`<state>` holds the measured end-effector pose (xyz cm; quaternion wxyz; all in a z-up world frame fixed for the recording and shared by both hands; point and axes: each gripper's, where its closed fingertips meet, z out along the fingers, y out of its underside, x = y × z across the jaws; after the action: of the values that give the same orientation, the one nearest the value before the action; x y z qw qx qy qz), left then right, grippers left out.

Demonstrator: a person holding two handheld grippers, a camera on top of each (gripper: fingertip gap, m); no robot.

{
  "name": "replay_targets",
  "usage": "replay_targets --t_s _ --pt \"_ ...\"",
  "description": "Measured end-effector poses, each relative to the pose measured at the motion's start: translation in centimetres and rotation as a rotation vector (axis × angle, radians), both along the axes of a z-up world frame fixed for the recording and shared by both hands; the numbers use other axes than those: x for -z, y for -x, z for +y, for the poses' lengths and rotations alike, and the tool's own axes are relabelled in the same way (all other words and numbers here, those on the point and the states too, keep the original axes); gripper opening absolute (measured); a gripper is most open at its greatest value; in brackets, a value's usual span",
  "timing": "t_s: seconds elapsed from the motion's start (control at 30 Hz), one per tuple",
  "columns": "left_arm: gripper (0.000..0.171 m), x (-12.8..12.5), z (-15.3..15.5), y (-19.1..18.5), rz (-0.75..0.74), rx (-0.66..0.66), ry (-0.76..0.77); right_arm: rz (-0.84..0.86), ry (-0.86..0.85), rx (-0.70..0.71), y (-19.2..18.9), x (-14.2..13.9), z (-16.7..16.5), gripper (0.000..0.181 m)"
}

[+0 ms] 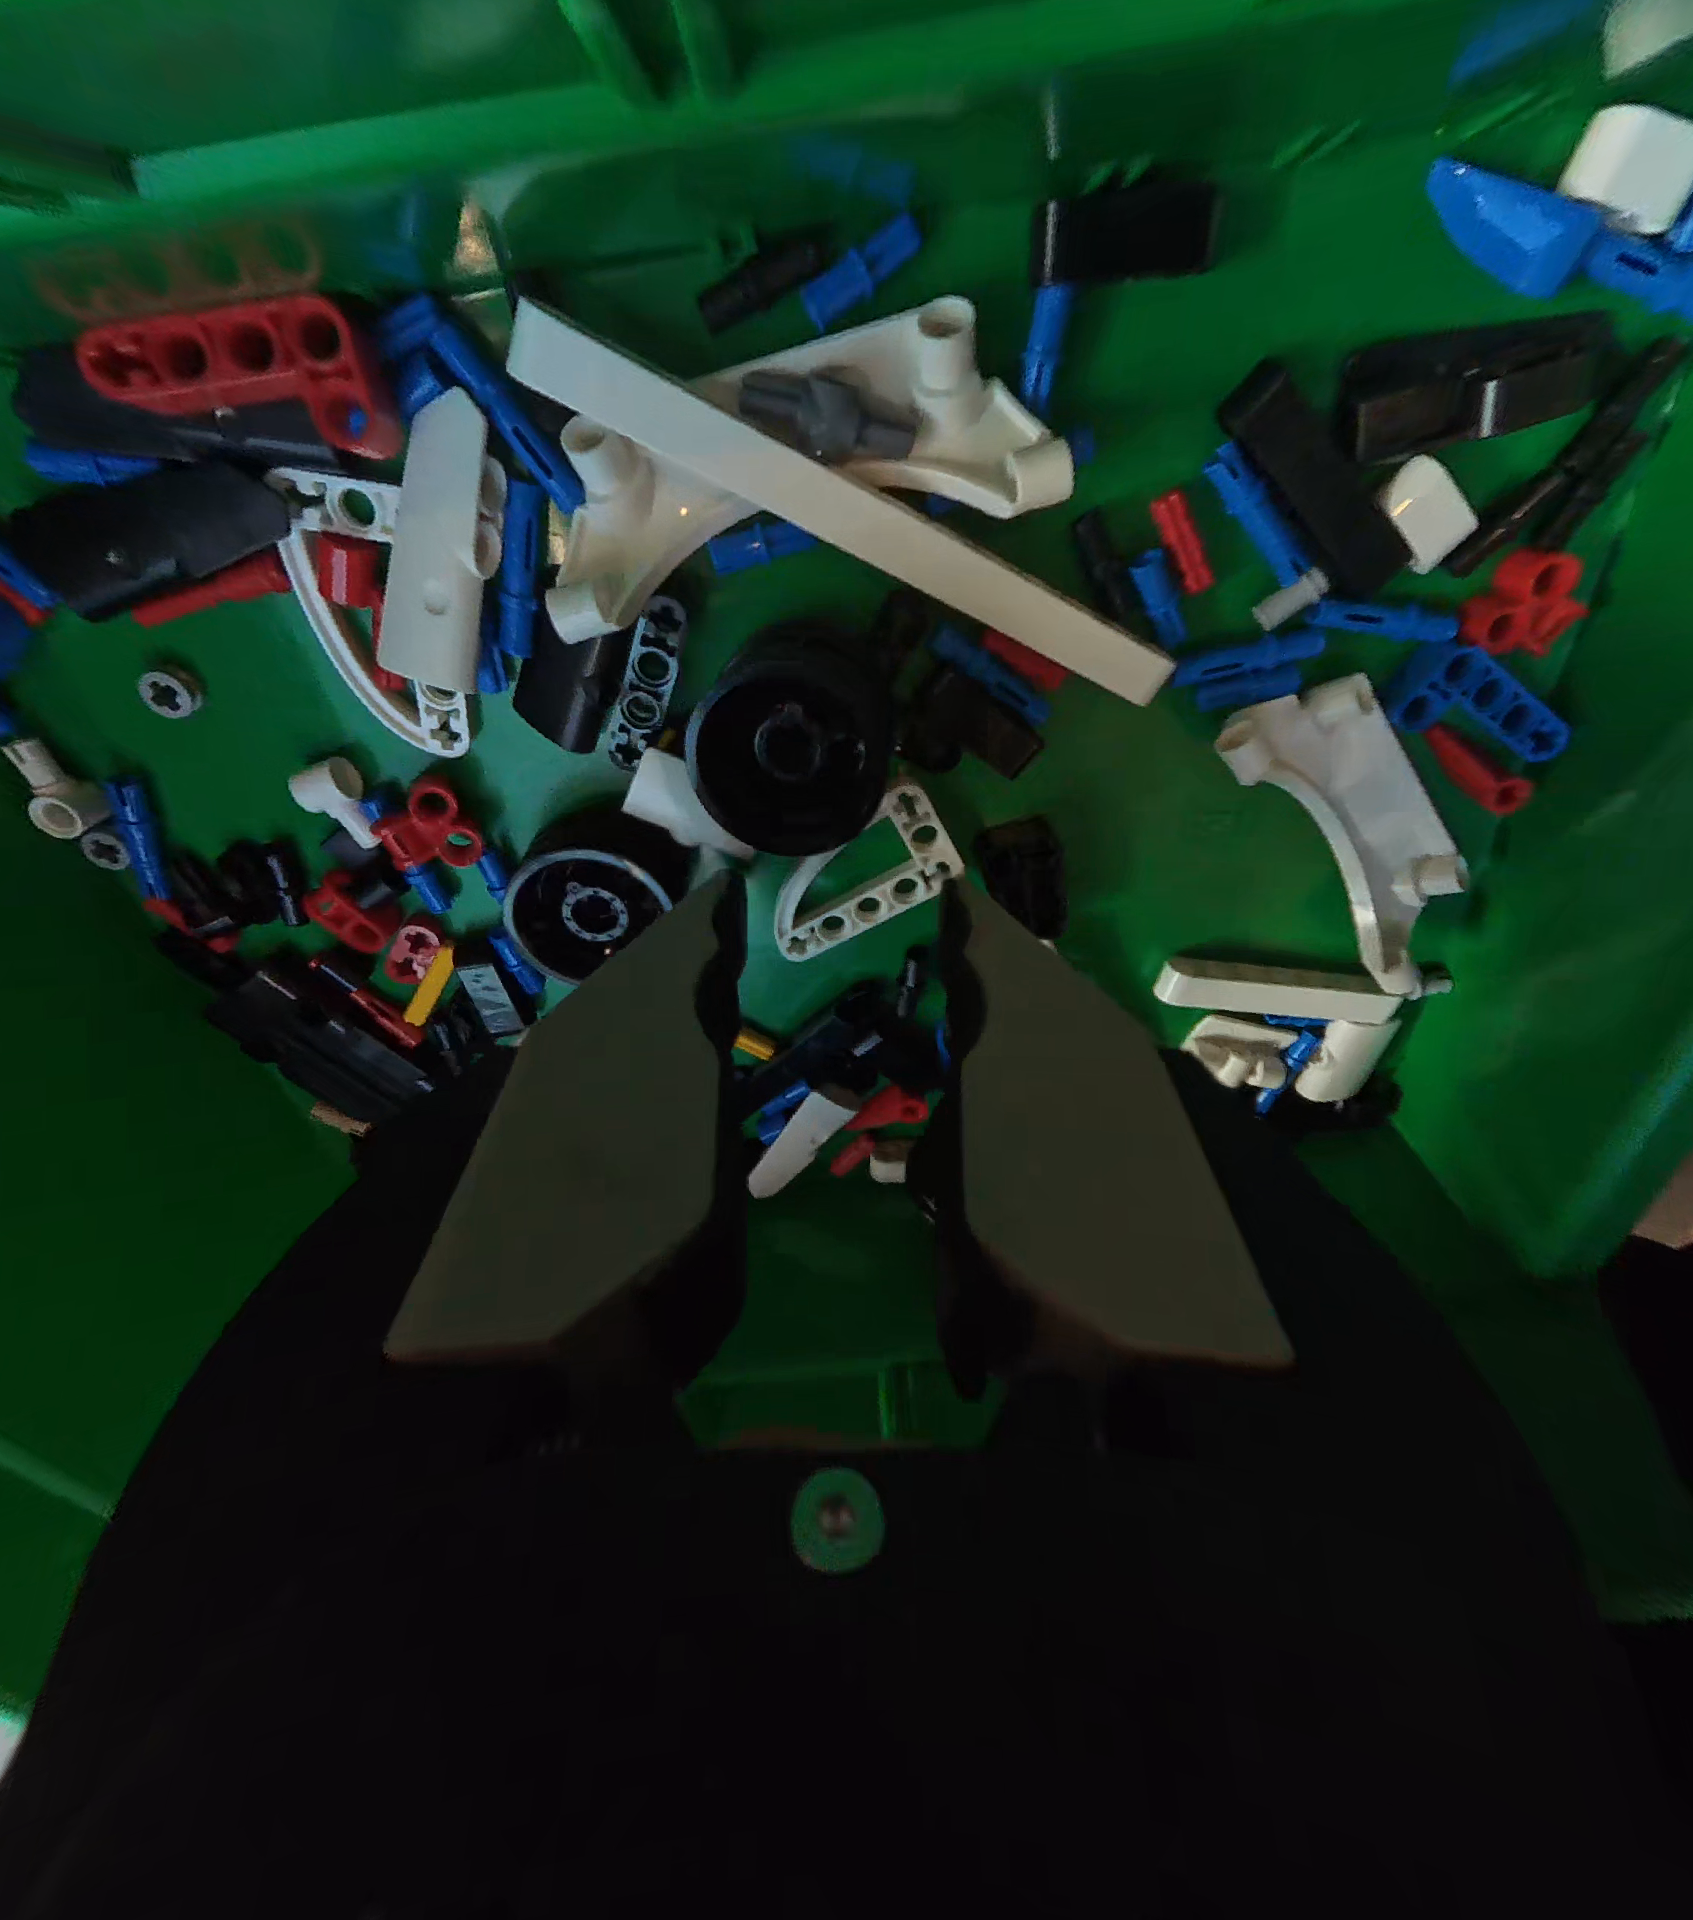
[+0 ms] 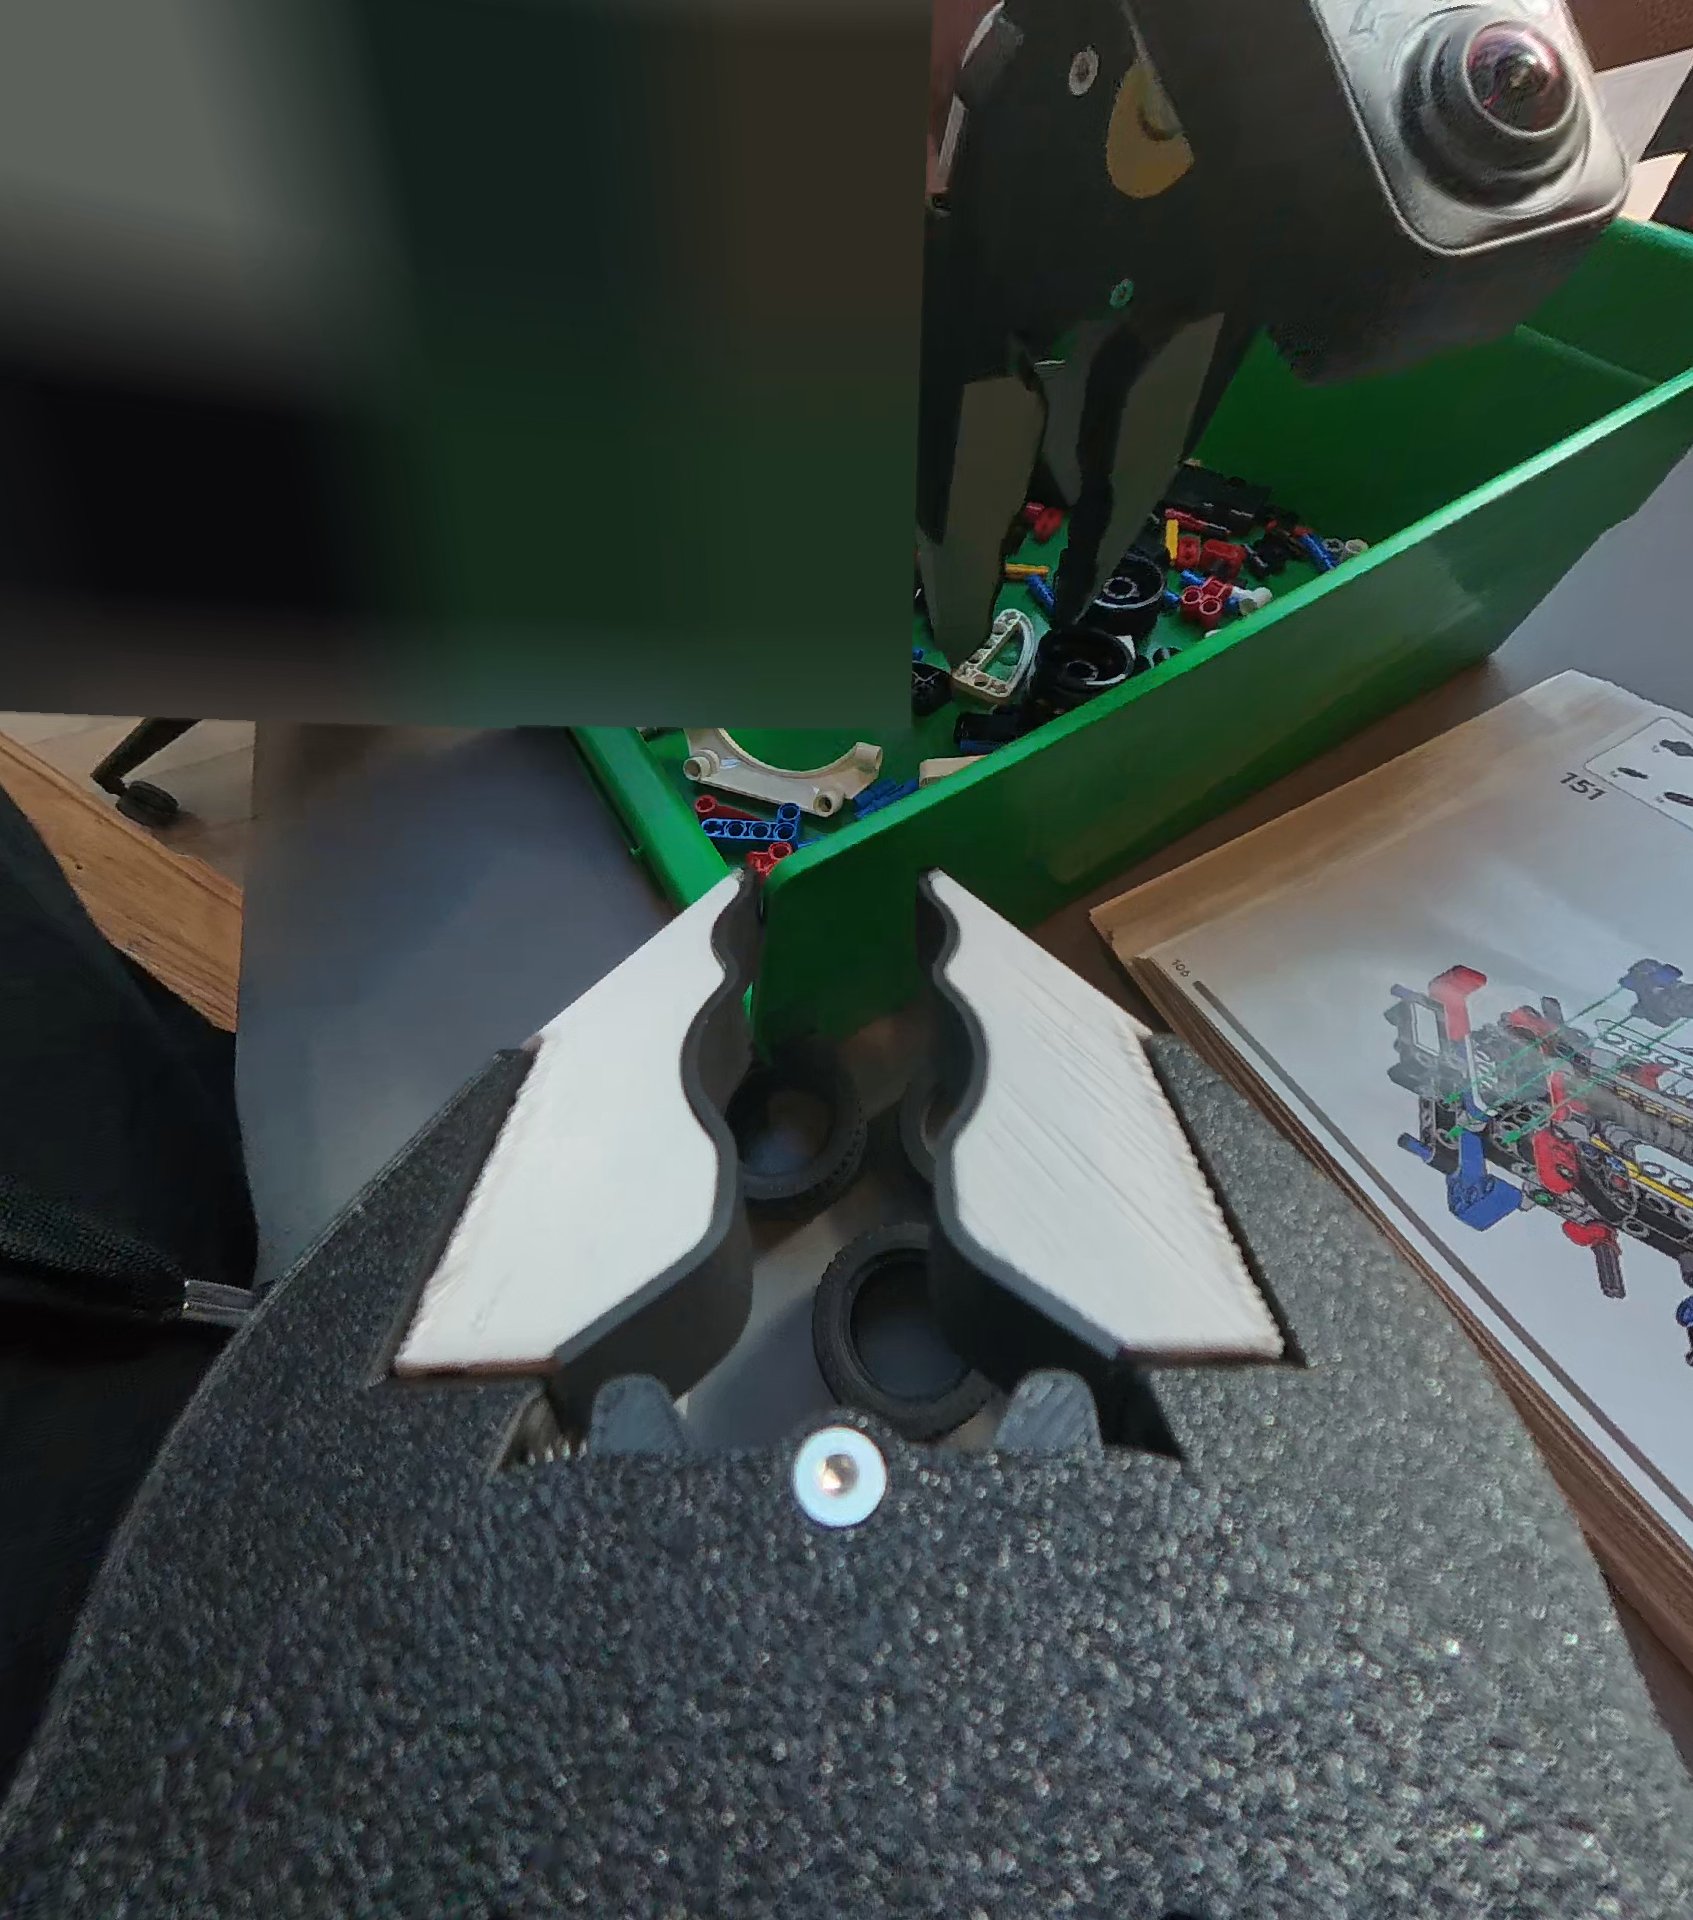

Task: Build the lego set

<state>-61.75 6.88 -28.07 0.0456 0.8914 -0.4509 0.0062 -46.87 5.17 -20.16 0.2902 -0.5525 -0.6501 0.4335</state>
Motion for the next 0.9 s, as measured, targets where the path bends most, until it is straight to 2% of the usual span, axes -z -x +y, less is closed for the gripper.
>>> replay_targets --t_s 0.1,0.17,0.27,0.37,0.63,0.73,0.9 --pt "0.034 -0.9 0.3 0.8 0.003 -0.015 -0.052 0.0 0.0 0.006 -0.1 0.0 0.0 0.029" --pt "0.029 -2.2 1.2 2.7 0.025 -0.065 -0.148 -0.002 0.007 0.009 -0.2 0.1 0.0 0.029" --pt "0.029 -4.6 2.7 6.8 0.077 -0.252 -0.3 -0.001 0.007 0.012 -0.3 0.2 0.0 0.029" --pt "0.029 -5.6 2.7 8.9 0.074 -0.4 -0.313 -0.01 0.007 0.01 -0.1 0.4 -0.1 0.028" --pt "0.017 -5.1 2.8 9.2 0.12 -0.359 -0.326 -0.01 -0.006 0.015 0.2 0.3 -0.2 0.027" --pt "0.0 -4.5 2.9 10.1 0.167 -0.381 -0.317 -0.016 -0.003 0.015 0.1 0.5 -0.2 0.027" --pt "0.003 -4.6 5.0 10.3 0.194 -0.396 -0.391 -0.015 -0.009 0.018 0.0 0.5 -0.2 0.027"
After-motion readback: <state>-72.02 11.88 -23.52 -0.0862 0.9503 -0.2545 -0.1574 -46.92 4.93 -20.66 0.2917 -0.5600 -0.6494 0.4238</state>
